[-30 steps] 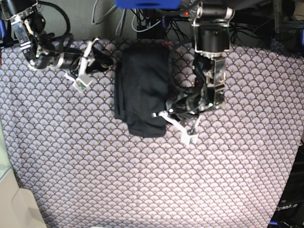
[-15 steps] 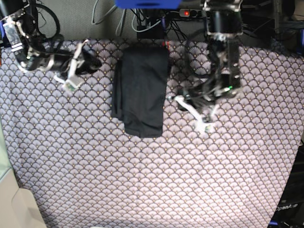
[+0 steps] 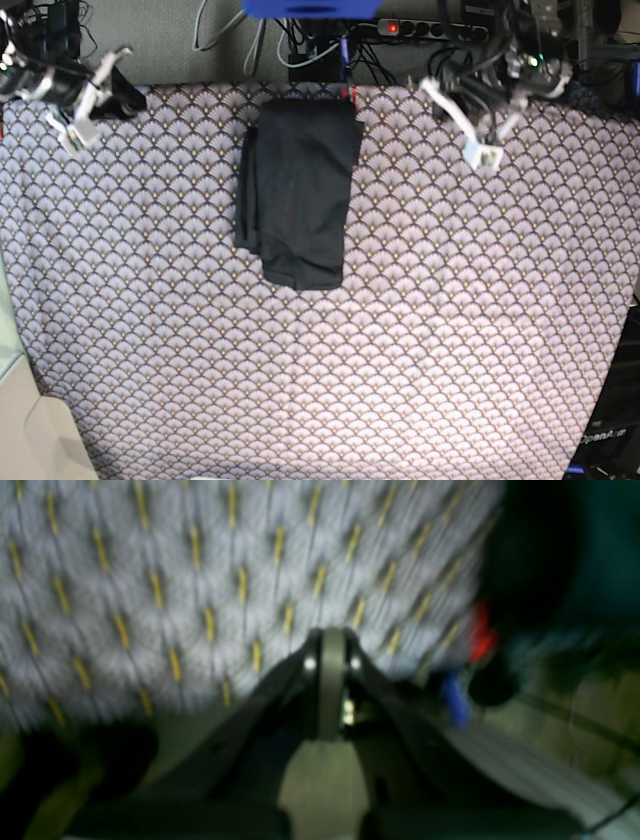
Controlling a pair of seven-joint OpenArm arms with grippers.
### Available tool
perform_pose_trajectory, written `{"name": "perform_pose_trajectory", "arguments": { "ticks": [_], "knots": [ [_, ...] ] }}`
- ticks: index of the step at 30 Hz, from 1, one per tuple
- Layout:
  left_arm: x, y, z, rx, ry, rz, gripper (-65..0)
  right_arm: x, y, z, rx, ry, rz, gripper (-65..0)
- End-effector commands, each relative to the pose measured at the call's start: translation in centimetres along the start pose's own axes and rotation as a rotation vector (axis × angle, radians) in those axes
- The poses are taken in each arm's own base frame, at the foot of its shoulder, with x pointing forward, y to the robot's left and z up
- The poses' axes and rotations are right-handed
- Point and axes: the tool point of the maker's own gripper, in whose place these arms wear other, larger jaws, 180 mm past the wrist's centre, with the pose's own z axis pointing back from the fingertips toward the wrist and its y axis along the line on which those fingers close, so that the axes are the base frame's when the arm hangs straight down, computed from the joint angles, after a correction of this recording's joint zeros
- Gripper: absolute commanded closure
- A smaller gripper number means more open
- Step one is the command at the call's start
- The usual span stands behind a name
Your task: Fold the T-shirt properly
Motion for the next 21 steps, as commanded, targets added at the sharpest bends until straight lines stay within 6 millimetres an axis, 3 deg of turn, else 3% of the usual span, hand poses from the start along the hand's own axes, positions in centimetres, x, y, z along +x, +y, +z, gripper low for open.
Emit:
{"name": "perform_pose_trajectory", "arguments": {
  "ticks": [1,9,17,21],
  "knots": [
    [1.0,0.0,0.6,-0.003,-0.047,-0.017,0.0,0.6,-0.1,0.7,-0.002,-0.020,0.016,-8.3],
    [-3.1,0.0,1.0,-0.002,0.047,-0.004,0.0,-3.7,-0.7,3.3,-0.095,0.053,-0.052,-6.5],
    [-7.7,0.3,1.8,0.009,0.163,-0.004,0.0,-10.3,-0.3,4.3,-0.246,0.229,-0.045,-6.5],
    [-9.5,1.1,2.2,0.033,0.213,-0.011,0.0,-12.2,0.4,4.2,-0.281,0.256,-0.038,-6.5]
  ]
}}
